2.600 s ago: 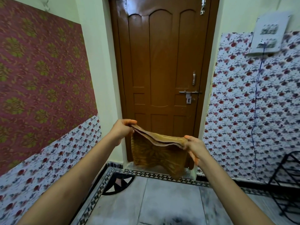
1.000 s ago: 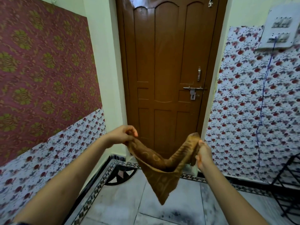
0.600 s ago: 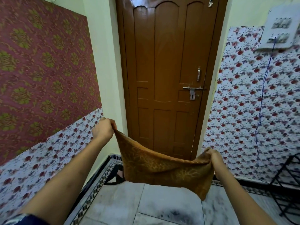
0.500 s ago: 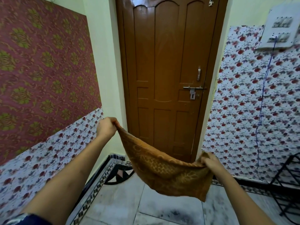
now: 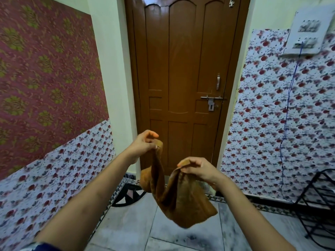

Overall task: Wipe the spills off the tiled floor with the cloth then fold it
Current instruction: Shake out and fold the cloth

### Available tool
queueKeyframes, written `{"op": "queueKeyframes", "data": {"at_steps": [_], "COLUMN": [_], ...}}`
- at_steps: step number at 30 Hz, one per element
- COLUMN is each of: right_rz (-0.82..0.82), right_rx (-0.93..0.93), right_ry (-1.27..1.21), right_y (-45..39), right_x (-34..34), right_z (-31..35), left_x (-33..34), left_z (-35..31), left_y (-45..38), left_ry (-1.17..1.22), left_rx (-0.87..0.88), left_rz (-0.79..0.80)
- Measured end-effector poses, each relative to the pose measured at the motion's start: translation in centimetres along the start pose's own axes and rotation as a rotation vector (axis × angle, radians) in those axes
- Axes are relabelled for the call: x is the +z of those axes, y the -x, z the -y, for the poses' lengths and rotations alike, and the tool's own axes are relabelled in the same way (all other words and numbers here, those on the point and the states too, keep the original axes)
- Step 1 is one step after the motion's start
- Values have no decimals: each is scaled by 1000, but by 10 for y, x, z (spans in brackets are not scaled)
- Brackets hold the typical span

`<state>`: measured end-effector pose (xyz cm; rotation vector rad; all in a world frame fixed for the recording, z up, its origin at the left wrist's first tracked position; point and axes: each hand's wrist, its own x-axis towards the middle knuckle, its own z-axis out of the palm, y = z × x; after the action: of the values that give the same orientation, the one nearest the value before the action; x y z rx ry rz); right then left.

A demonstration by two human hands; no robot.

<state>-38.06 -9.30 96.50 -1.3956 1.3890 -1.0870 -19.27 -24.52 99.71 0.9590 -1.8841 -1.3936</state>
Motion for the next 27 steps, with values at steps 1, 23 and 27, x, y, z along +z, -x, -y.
{"op": "queueKeyframes", "data": {"at_steps": [1, 23, 27], "right_rz": [1, -446, -433], "right_rx": [-33, -261, -241], "right_ry": [16, -220, -207], "right_y": [-2, -5, -4], "right_x": [3, 25, 23], "right_z": [6, 5, 7], "left_x": [4, 38, 44], "left_z": [-3, -21, -17], "left_y": [1, 33, 36], "left_ry": [-13, 21, -1], "left_rx": [8, 138, 186], "left_rz": [57, 178, 131]}}
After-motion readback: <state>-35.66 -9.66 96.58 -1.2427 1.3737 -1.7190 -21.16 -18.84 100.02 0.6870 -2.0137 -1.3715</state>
